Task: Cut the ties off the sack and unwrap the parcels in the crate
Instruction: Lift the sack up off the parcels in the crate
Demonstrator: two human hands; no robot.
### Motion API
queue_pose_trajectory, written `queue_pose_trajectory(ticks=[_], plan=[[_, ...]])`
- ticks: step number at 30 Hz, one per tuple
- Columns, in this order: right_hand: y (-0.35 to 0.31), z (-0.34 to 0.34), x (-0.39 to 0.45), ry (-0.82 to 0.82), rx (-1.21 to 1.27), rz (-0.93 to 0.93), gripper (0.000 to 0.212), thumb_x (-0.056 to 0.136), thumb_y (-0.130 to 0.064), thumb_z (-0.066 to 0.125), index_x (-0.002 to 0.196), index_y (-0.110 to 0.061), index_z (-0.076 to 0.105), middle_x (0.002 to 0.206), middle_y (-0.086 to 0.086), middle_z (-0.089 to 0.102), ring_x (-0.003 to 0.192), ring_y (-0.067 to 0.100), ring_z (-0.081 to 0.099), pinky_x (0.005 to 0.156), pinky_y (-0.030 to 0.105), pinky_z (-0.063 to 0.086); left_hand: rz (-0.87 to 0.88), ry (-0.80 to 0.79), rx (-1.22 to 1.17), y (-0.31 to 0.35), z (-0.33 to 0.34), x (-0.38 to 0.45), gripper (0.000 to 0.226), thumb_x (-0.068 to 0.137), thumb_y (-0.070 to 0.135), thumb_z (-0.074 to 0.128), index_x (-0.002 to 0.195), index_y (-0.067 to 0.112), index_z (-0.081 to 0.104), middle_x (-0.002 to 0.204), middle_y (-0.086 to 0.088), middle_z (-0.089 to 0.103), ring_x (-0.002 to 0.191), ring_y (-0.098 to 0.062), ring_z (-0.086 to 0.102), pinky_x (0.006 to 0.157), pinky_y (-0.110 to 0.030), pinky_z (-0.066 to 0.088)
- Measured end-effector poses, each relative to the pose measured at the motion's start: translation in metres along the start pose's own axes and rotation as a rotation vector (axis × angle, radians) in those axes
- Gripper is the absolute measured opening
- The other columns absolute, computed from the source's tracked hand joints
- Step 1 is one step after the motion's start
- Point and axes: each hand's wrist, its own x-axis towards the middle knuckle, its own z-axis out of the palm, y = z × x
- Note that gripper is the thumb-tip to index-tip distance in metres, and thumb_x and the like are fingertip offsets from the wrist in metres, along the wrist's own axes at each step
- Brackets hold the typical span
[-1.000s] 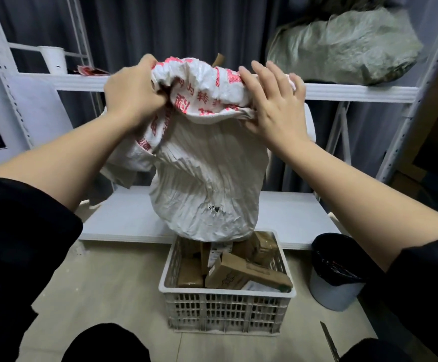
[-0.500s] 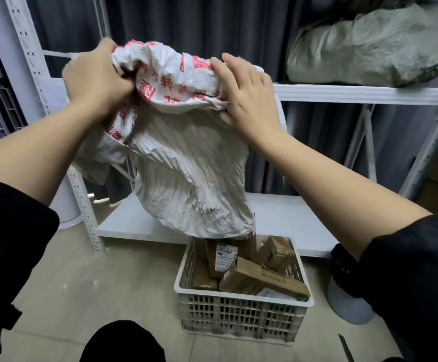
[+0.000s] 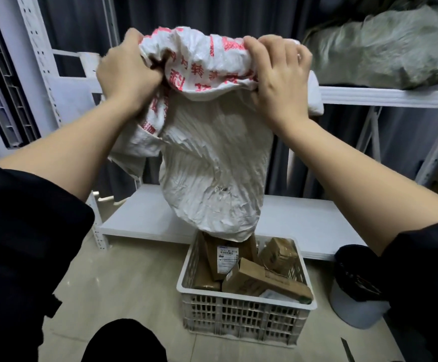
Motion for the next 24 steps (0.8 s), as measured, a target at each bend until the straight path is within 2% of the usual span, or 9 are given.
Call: queue_pose_trajectory(ticks=[4, 10, 19, 24], plan=[[0.024, -0.004, -0.002, -0.007, -0.082, 0.043, 0.054, 0.072, -0.03, 0.066, 0.124, -0.018, 0.059, 0.112, 0.003, 0.063, 0.102, 0.015, 0.037, 0.093, 0.035, 0.025, 0.009, -0.039, -0.05, 0.024, 0.011, -0.003, 0.034, 0.078, 0.034, 0.049, 0.107, 0.016, 0.05, 0.104, -0.015, 0.066, 0.1, -0.042, 0.058, 0.074, -0.04, 0.041], [0.05, -0.014, -0.012, -0.026, -0.147, 0.006, 0.054, 0.073, -0.027, 0.069, 0.125, -0.017, 0.057, 0.113, 0.005, 0.063, 0.102, 0.018, 0.037, 0.095, 0.038, 0.026, 0.031, -0.094, -0.092, 0.045, 0.027, -0.012, 0.034, 0.079, 0.034, 0.051, 0.108, 0.016, 0.05, 0.101, -0.015, 0.067, 0.098, -0.041, 0.059, 0.075, -0.04, 0.042], [0.074, -0.025, 0.011, 0.091, -0.23, 0.035, 0.049, 0.078, -0.014, 0.063, 0.125, -0.021, 0.055, 0.112, 0.003, 0.063, 0.103, 0.016, 0.037, 0.102, 0.04, 0.026, 0.061, -0.022, -0.124, 0.078, 0.015, 0.004, 0.033, 0.081, 0.032, 0.052, 0.11, 0.016, 0.05, 0.101, -0.014, 0.067, 0.097, -0.04, 0.059, 0.07, -0.035, 0.036], [0.076, -0.028, 0.012, 0.097, -0.223, 0.04, 0.049, 0.08, -0.011, 0.06, 0.127, -0.021, 0.055, 0.115, 0.003, 0.062, 0.107, 0.016, 0.037, 0.105, 0.041, 0.025, 0.069, -0.002, -0.121, 0.083, 0.016, 0.006, 0.033, 0.082, 0.034, 0.052, 0.11, 0.017, 0.051, 0.099, -0.013, 0.068, 0.095, -0.04, 0.059, 0.069, -0.035, 0.035]])
